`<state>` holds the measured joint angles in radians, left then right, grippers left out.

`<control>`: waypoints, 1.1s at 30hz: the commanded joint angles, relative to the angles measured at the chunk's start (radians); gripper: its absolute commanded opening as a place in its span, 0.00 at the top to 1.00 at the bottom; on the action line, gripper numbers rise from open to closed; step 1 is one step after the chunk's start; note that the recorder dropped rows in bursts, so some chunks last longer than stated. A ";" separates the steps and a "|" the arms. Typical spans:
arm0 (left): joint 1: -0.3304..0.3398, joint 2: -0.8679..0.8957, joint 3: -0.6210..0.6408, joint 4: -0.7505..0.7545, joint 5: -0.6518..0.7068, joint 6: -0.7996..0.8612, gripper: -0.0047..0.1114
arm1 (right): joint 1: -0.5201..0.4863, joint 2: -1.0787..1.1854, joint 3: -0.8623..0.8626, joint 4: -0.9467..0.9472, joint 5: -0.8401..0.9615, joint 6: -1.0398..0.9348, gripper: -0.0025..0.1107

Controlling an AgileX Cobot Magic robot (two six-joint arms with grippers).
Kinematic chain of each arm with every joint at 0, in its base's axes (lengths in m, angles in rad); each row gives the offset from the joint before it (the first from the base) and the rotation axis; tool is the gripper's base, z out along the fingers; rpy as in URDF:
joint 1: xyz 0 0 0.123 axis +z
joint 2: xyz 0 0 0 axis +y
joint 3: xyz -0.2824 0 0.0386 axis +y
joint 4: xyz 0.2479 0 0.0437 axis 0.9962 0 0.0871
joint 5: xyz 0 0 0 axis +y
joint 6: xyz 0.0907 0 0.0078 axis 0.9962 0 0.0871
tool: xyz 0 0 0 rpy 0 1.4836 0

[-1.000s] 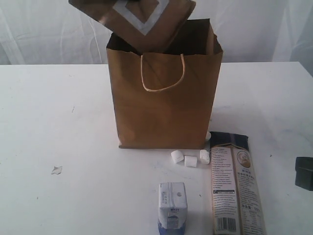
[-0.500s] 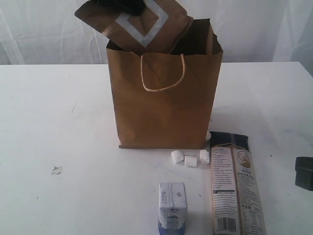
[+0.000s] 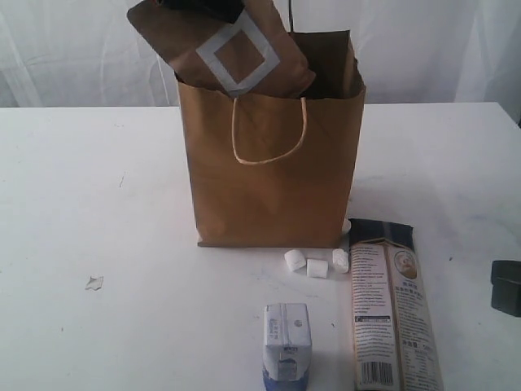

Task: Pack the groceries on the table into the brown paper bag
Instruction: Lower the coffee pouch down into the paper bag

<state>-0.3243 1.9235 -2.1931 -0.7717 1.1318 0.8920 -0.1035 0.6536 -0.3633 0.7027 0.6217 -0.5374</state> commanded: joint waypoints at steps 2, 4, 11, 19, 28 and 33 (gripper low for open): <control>-0.003 -0.011 0.000 -0.026 0.051 0.023 0.51 | 0.003 -0.005 0.004 0.006 0.004 0.003 0.98; -0.003 -0.011 0.000 -0.026 0.023 0.023 0.62 | 0.003 -0.005 0.004 0.006 0.004 0.003 0.98; -0.003 -0.011 0.000 -0.026 -0.040 0.025 0.96 | 0.003 -0.005 0.004 0.006 0.004 0.003 0.98; -0.003 -0.011 0.000 -0.035 -0.048 0.025 0.96 | 0.003 -0.005 0.004 0.006 0.002 0.002 0.98; -0.003 -0.027 0.000 -0.077 0.014 0.035 0.96 | 0.003 -0.005 0.004 0.006 0.000 0.002 0.98; -0.003 -0.050 0.000 -0.095 0.048 0.046 0.96 | 0.003 -0.005 0.004 0.006 0.002 0.002 0.98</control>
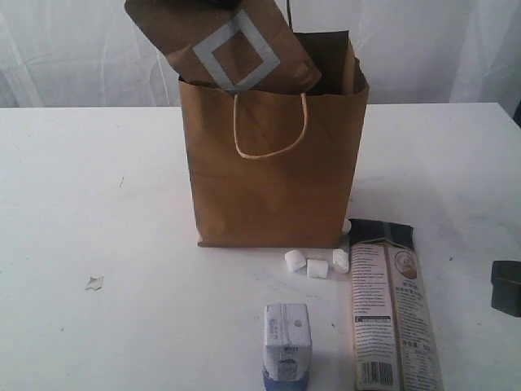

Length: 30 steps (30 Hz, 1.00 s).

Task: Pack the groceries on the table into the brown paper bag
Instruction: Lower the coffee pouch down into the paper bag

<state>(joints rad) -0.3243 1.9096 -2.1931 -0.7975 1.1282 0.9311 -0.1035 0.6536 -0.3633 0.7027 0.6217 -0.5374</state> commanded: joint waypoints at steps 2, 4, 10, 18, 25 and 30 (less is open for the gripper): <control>-0.003 -0.043 0.000 -0.063 0.082 0.005 0.96 | 0.003 -0.005 0.004 0.006 0.002 0.002 0.98; -0.003 -0.048 0.000 -0.049 0.082 0.005 0.96 | 0.003 -0.005 0.004 0.006 0.002 0.002 0.98; -0.010 -0.046 0.000 -0.077 0.045 0.015 0.96 | 0.003 -0.005 0.004 0.006 0.002 0.002 0.98; -0.010 -0.036 0.000 -0.077 0.005 0.019 0.96 | 0.003 -0.005 0.004 0.006 0.002 0.002 0.98; -0.010 -0.032 0.000 -0.037 0.049 0.019 0.88 | 0.003 -0.005 0.004 0.006 0.002 0.002 0.98; -0.010 -0.032 0.000 -0.003 0.073 0.019 0.58 | 0.003 -0.005 0.004 0.006 0.002 0.002 0.98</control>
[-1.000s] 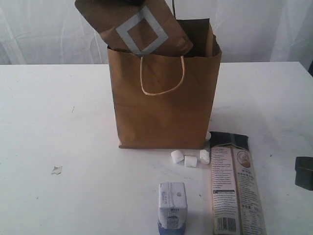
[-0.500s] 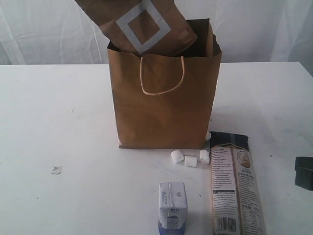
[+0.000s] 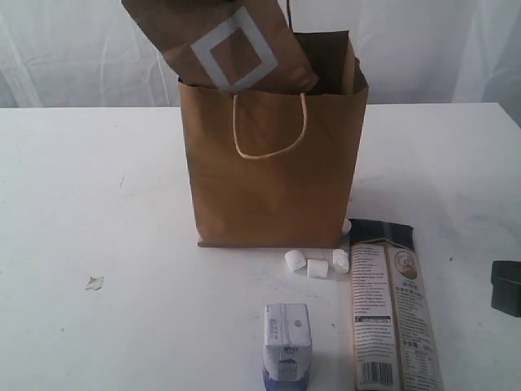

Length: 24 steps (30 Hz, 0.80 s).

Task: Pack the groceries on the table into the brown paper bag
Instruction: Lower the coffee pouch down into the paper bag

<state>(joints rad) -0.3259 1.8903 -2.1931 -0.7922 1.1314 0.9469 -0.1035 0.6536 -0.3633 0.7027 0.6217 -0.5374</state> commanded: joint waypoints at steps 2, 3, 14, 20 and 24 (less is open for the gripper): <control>-0.008 -0.013 0.000 -0.006 0.069 0.003 0.46 | 0.003 -0.005 0.004 0.006 0.002 0.002 0.98; -0.008 -0.013 0.000 -0.006 0.069 0.001 0.42 | 0.003 -0.005 0.004 0.006 0.002 0.002 0.98; -0.008 -0.015 0.000 -0.006 0.066 -0.003 0.37 | 0.003 -0.005 0.004 0.014 -0.055 0.000 0.98; 0.001 -0.017 -0.038 -0.004 0.065 -0.003 0.37 | 0.003 -0.005 0.004 0.014 -0.045 0.000 0.98; 0.012 -0.023 -0.066 0.000 0.070 -0.003 0.37 | 0.003 -0.005 0.004 0.014 -0.041 0.000 0.98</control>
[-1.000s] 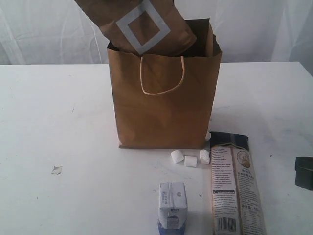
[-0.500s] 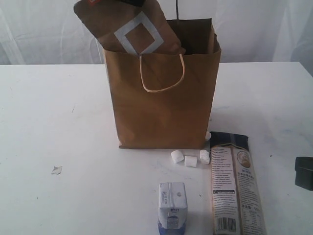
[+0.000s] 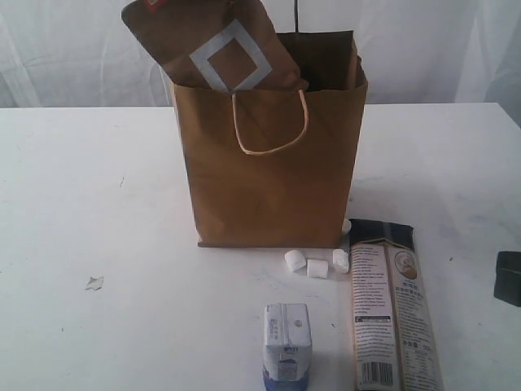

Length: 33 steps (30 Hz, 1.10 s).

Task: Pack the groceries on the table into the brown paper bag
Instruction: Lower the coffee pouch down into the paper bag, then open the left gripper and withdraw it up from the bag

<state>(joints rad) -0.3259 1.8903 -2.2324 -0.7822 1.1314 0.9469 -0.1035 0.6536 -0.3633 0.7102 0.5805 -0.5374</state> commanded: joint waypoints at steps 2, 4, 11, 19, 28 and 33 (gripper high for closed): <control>0.016 -0.032 -0.026 -0.007 0.064 -0.003 0.37 | 0.003 -0.005 0.004 0.006 0.000 0.000 0.98; 0.022 -0.043 -0.026 0.006 0.062 -0.003 0.37 | 0.003 -0.005 0.004 0.006 0.000 0.000 0.98; 0.027 -0.088 -0.026 0.101 0.052 -0.005 0.37 | 0.003 -0.005 0.004 0.006 0.004 0.000 0.98; 0.027 -0.157 -0.026 0.211 0.000 -0.009 0.37 | 0.003 -0.005 0.004 0.006 0.004 0.000 0.98; 0.027 -0.192 -0.026 0.236 0.000 -0.057 0.37 | 0.003 -0.005 0.004 0.006 0.004 0.000 0.98; 0.027 -0.204 -0.026 0.295 0.000 -0.125 0.37 | 0.003 -0.005 0.004 0.006 0.004 0.000 0.98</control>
<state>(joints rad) -0.3021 1.7059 -2.2528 -0.5044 1.1258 0.8635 -0.1035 0.6536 -0.3633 0.7103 0.5885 -0.5374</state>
